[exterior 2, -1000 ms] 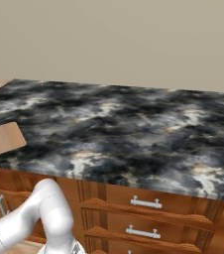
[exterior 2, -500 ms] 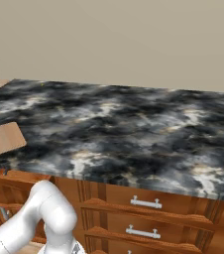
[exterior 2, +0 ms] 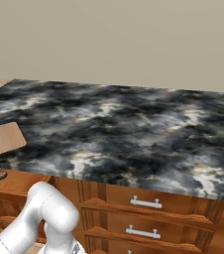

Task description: Open the drawer on the left and place the cutting tools on the cutting board.

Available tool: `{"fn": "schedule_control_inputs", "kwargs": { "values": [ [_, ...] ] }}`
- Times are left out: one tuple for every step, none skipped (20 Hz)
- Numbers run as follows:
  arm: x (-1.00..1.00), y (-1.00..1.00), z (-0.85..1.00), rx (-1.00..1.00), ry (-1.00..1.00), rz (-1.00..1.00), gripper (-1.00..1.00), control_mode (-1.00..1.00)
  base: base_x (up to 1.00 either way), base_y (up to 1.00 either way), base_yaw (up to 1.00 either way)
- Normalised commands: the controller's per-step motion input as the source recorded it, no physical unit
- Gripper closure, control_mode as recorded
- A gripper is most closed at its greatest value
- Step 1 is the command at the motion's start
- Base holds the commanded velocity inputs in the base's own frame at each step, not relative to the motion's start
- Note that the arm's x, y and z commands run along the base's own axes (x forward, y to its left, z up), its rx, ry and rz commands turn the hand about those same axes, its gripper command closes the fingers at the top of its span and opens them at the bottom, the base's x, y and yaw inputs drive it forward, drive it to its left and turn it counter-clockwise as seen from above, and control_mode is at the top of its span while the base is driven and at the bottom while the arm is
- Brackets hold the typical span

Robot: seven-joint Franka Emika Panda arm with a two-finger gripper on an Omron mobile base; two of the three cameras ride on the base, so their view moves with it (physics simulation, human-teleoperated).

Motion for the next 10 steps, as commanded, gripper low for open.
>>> {"fn": "schedule_control_inputs", "kwargs": {
  "values": [
    [-0.76, 0.21, 0.0, 0.0, 0.0, 0.0, 1.0, -1.0, 0.0, 0.0, 0.0],
    [-0.78, 0.21, -0.01, 0.0, 0.0, 0.0, 1.0, -1.0, 0.0, 0.0, 0.0],
    [-0.79, 0.18, 0.0, 0.0, 0.0, 0.0, 1.0, -1.0, 0.0, 0.0, 0.0],
    [-0.71, 0.16, -0.03, 0.0, 0.0, 0.0, 1.0, -1.0, 0.0, 0.0, 0.0],
    [-0.69, 0.16, -0.04, 0.0, 0.0, 0.0, 1.0, -1.0, 0.0, 0.0, 0.0],
    [-0.54, 0.12, -0.09, 0.0, 0.0, 0.0, 1.0, -1.0, 0.0, 0.0, 0.0],
    [-0.49, 0.14, -0.09, 0.0, 0.0, 0.0, 1.0, -1.0, 0.0, 0.0, 0.0],
    [-0.4, 0.16, -0.09, 0.0, 0.0, 0.0, 1.0, -1.0, 0.0, 0.0, 0.0],
    [-0.31, 0.16, -0.13, 0.0, 0.01, 0.0, 1.0, -1.0, 0.0, 0.0, 0.0],
    [-0.18, 0.11, -0.12, 0.0, 0.04, 0.0, -1.0, -1.0, 0.0, 0.0, 0.0]
  ]
}}
